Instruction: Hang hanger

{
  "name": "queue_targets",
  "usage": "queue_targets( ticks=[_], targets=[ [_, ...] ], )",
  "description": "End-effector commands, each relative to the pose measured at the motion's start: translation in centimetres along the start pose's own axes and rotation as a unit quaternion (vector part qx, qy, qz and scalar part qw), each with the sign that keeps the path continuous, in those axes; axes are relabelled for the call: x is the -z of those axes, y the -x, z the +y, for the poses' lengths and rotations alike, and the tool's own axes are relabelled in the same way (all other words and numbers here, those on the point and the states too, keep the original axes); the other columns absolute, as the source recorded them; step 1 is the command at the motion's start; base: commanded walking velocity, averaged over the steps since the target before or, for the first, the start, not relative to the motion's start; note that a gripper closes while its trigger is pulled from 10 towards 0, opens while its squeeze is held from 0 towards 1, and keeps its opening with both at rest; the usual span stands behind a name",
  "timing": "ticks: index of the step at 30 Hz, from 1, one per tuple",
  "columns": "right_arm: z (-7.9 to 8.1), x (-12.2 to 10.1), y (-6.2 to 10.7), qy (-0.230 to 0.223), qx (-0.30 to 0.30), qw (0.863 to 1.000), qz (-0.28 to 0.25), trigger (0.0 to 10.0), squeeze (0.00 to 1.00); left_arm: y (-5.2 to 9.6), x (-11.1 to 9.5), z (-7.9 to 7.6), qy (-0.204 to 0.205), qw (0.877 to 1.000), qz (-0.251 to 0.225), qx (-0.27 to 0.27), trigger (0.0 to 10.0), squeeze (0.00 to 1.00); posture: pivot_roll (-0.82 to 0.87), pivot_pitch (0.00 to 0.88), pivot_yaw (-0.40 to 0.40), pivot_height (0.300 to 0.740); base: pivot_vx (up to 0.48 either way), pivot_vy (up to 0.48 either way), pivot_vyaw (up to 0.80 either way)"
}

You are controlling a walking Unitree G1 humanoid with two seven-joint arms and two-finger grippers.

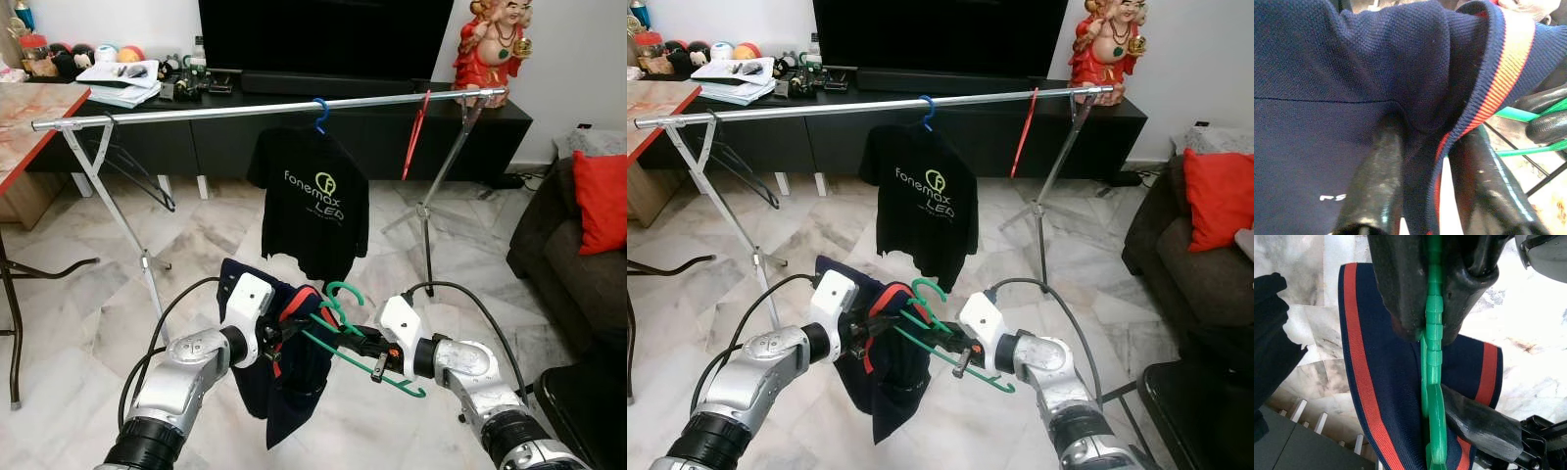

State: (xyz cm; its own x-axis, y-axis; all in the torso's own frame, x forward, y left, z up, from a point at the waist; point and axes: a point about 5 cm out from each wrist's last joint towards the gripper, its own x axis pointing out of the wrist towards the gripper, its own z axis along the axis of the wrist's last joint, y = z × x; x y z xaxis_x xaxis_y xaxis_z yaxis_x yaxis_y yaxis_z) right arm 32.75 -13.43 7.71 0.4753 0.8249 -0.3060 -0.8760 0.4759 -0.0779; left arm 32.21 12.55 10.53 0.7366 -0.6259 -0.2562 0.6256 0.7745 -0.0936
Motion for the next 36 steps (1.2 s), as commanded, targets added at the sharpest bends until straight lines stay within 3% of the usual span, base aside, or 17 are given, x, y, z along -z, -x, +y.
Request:
queue_targets(
  ticks=[1,10,16,23,26,30,36],
  targets=[
    [-0.5,-0.9,0.1,0.016,0.005,1.000,-0.010,0.0,0.00,-0.2,-0.5,-0.1,-0.004,1.000,-0.011,0.005,0.0,0.00,0.02,0.071,-0.088,0.740,0.000,0.000,0.00],
    [-0.4,0.1,0.3,0.019,0.018,0.999,0.021,0.0,0.00,0.1,-0.7,-0.1,-0.022,1.000,-0.008,0.007,0.0,0.00,0.03,0.078,-0.089,0.740,0.000,0.000,0.00],
    [-0.4,0.3,0.3,0.018,0.023,0.999,0.028,0.0,0.00,0.6,-1.1,0.3,-0.013,1.000,-0.019,0.006,0.0,0.00,0.03,0.078,-0.084,0.740,0.000,0.000,0.00],
    [0.7,3.0,0.8,0.043,0.013,0.993,0.110,0.0,0.00,1.9,-1.0,0.6,-0.017,1.000,-0.016,0.019,0.0,0.00,0.03,0.081,-0.072,0.740,0.000,0.000,0.00],
    [1.3,4.7,1.5,0.033,0.006,0.989,0.145,0.0,0.00,2.1,-1.1,1.0,-0.020,1.000,-0.019,-0.001,0.0,0.00,0.02,0.082,-0.071,0.740,0.000,0.000,0.00],
    [1.8,6.2,2.5,0.032,0.003,0.984,0.177,0.0,0.00,2.1,-1.5,2.5,-0.030,0.996,-0.031,-0.075,0.0,0.00,0.02,0.087,-0.072,0.740,0.000,0.000,0.00],
    [1.7,6.8,3.2,0.027,0.022,0.981,0.189,0.0,0.00,2.4,-0.4,4.3,-0.044,0.985,0.014,-0.168,0.0,0.00,0.00,0.084,-0.076,0.740,0.000,0.000,0.00]
  ],
)
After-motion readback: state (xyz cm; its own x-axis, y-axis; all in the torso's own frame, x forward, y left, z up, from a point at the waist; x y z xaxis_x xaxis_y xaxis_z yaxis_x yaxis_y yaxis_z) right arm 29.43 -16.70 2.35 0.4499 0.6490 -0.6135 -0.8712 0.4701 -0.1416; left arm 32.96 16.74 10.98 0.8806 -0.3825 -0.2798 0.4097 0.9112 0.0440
